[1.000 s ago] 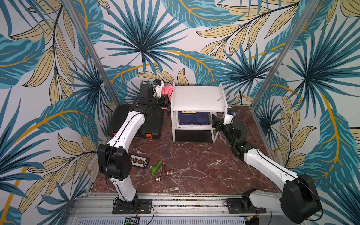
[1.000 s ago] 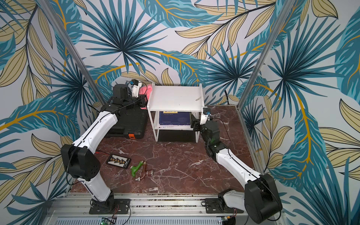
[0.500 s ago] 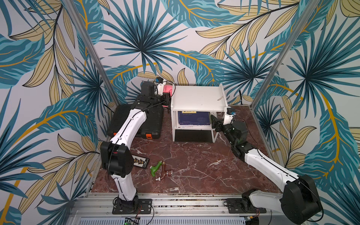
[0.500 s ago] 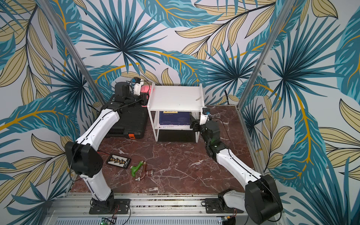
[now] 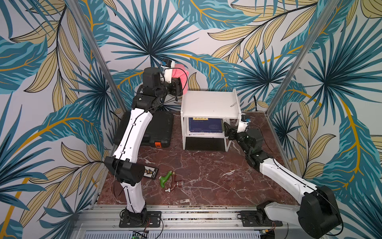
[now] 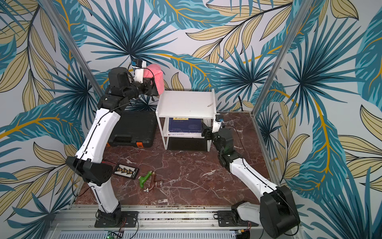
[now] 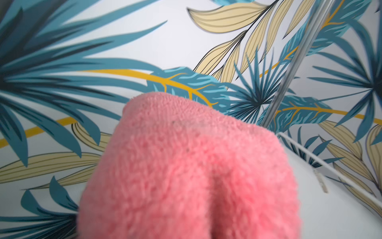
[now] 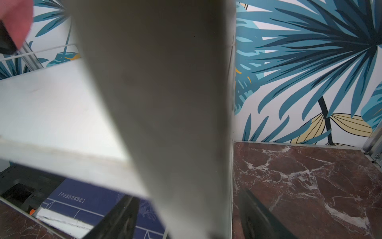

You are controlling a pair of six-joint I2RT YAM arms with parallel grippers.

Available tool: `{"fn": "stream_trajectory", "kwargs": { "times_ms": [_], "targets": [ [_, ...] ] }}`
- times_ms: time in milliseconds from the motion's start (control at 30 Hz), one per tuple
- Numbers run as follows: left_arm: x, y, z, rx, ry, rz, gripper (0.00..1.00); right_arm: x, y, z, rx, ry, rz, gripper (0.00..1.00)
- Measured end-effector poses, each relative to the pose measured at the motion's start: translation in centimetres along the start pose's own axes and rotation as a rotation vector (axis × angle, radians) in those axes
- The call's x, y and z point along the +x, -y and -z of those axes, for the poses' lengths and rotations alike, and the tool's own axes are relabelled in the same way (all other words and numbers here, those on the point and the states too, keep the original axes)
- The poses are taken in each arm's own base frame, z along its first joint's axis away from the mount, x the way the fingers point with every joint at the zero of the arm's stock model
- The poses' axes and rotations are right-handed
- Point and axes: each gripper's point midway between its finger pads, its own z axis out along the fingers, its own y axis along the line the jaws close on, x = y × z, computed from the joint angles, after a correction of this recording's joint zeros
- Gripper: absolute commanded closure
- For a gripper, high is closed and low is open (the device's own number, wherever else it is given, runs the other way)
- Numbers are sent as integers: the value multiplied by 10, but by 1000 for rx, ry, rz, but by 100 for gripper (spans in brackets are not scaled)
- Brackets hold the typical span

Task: Wipe the bookshelf clean with a cloth
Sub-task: Wipe the dust from the shelf.

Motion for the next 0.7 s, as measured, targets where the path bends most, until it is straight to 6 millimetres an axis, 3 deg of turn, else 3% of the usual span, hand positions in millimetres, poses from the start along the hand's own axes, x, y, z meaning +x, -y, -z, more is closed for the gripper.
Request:
{"fn": "stream_trajectory", "kwargs": {
  "times_ms": [67, 167, 333, 400, 433, 500, 600, 700],
  "targets": [
    [-11, 13, -1, 5, 34, -4, 100, 0, 0, 0, 2, -2, -6, 22],
    [-6, 3, -22, -29, 36, 8, 100, 0, 0, 1, 3, -11, -13, 22],
    [44, -26, -69, -82, -63, 58, 100, -2, 1, 5, 4, -13, -19, 22],
    [71, -31, -77, -81, -127, 90, 100, -3, 1, 7, 4, -13, -20, 22],
    [71, -30, -76, -76, -113, 91, 100, -4, 1, 9, 5, -11, -19, 22],
    [74, -21, -56, -69, -105, 99, 100, -4, 2, 12, 9, -11, -19, 22],
    [82, 7, -1, -45, -112, 121, 100, -2, 5, 15, 22, -12, -19, 22],
    [72, 32, 38, -2, -63, 131, 100, 4, 7, 15, 32, -24, -21, 22]
  ]
}}
